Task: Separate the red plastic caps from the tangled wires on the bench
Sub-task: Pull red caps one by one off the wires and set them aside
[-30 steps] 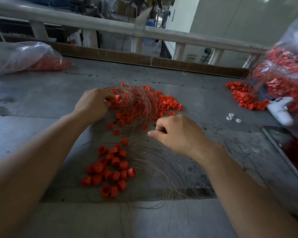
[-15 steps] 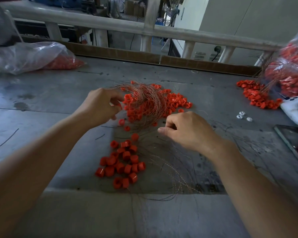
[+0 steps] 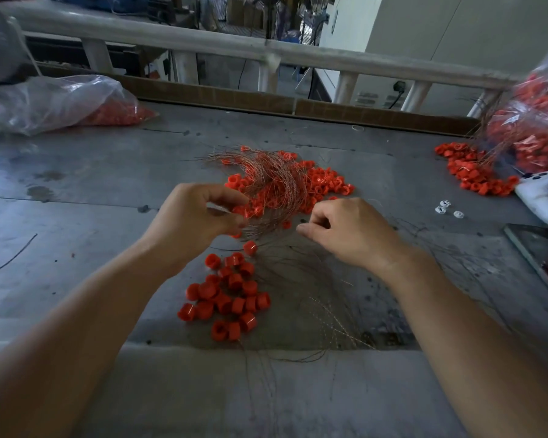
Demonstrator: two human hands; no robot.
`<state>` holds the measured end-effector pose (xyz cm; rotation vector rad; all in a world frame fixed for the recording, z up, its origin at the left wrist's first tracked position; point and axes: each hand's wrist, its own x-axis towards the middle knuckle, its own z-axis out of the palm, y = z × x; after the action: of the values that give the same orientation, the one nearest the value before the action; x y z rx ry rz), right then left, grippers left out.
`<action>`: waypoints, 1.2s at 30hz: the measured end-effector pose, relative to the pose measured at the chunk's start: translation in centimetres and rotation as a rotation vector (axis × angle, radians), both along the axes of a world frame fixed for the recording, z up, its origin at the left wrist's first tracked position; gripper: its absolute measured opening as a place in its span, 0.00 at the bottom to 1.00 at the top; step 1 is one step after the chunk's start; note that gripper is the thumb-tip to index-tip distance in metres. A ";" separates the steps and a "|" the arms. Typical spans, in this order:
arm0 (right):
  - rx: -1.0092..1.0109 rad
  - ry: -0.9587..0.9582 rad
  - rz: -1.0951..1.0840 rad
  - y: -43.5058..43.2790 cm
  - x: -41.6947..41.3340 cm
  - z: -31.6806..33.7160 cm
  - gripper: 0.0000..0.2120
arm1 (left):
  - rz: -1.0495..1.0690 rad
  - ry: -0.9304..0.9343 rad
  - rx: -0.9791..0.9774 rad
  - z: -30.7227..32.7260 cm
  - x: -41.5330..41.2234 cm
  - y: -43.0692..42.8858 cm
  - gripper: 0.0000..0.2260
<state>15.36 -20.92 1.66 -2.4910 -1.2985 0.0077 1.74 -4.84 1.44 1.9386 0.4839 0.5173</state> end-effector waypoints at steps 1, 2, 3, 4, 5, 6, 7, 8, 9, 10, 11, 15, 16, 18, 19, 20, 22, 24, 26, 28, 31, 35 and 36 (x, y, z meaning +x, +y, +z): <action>0.037 0.011 0.005 0.1 -0.1 -0.1 0.11 | -0.012 -0.005 0.006 -0.2 -0.2 0.0 0.15; 0.080 0.027 0.010 0.2 -0.2 -0.2 0.07 | -0.021 -0.013 0.010 -0.2 -0.3 0.0 0.15; 0.123 0.037 0.020 0.4 -0.3 -0.3 0.05 | -0.025 -0.022 0.010 -0.3 -0.3 0.0 0.16; 0.157 0.036 0.031 0.5 -0.4 -0.4 0.06 | -0.023 -0.030 0.011 -0.3 -0.4 0.0 0.16; 0.178 0.030 0.043 0.7 -0.5 -0.6 0.09 | -0.012 -0.036 0.017 -0.3 -0.4 0.0 0.16; 0.188 0.018 0.050 0.9 -0.4 -0.8 0.12 | 0.008 -0.043 0.027 -0.3 -0.3 0.0 0.17; 0.191 0.000 0.051 1.1 -0.4 -1.0 0.14 | 0.033 -0.053 0.038 -0.3 -0.3 -0.1 0.17; 0.185 -0.018 0.044 1.3 -0.2 -1.1 0.16 | 0.058 -0.065 0.047 -0.2 -0.3 -0.1 0.16; 0.181 -0.033 0.031 1.4 0.0 -1.2 0.17 | 0.081 -0.077 0.056 -0.2 -0.3 -0.1 0.16; 0.177 -0.045 0.015 1.4 0.2 -1.4 0.18 | 0.100 -0.087 0.066 -0.1 -0.3 -0.2 0.15; 0.174 -0.057 0.001 1.5 0.5 -1.4 0.18 | 0.116 -0.100 0.072 0.0 -0.4 -0.1 0.15; 0.163 -0.056 0.024 1.6 0.7 -1.6 0.18 | 0.138 -0.183 0.003 0.4 -0.5 -0.1 0.17; 0.152 -0.054 0.042 1.6 0.7 -1.7 0.17 | 0.132 -0.200 -0.021 0.4 -0.5 -0.2 0.17; 0.151 -0.060 0.064 1.8 0.5 -1.8 0.13 | 0.118 -0.218 -0.042 0.5 -0.5 -0.3 0.17; 0.177 -0.060 0.067 1.9 0.4 -1.8 0.10 | 0.113 -0.220 -0.047 0.5 -0.5 -0.4 0.17; 0.211 -0.057 0.068 1.9 0.4 -1.8 0.08 | 0.110 -0.220 -0.055 0.5 -0.6 -0.5 0.17; 0.267 -0.060 0.076 1.9 0.3 -1.7 0.07 | 0.107 -0.213 -0.063 0.4 -0.6 -0.5 0.17; 0.310 -0.071 0.081 1.7 0.3 -1.5 0.07 | 0.104 -0.201 -0.053 0.3 -0.6 -0.5 0.16; 0.349 -0.068 0.082 1.4 0.4 -1.4 0.08 | 0.095 -0.195 -0.042 0.2 -0.6 -0.5 0.16; 0.376 -0.070 0.075 1.3 0.5 -1.2 0.08 | 0.081 -0.192 -0.032 0.1 -0.6 -0.4 0.16; 0.500 -0.042 0.042 1.1 0.6 -0.9 0.06 | 0.039 -0.196 -0.010 0.1 -0.7 -0.5 0.17; 0.638 0.000 0.008 0.9 0.5 -0.4 0.05 | 0.016 -0.203 0.038 0.1 -0.6 -0.7 0.19; 0.655 0.008 0.004 0.8 0.4 -0.3 0.05 | 0.020 -0.199 0.049 0.1 -0.6 -0.7 0.19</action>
<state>15.77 -20.10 1.32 -1.9224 -1.0773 -0.3479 1.14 -5.59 1.50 1.9065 0.3664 0.7327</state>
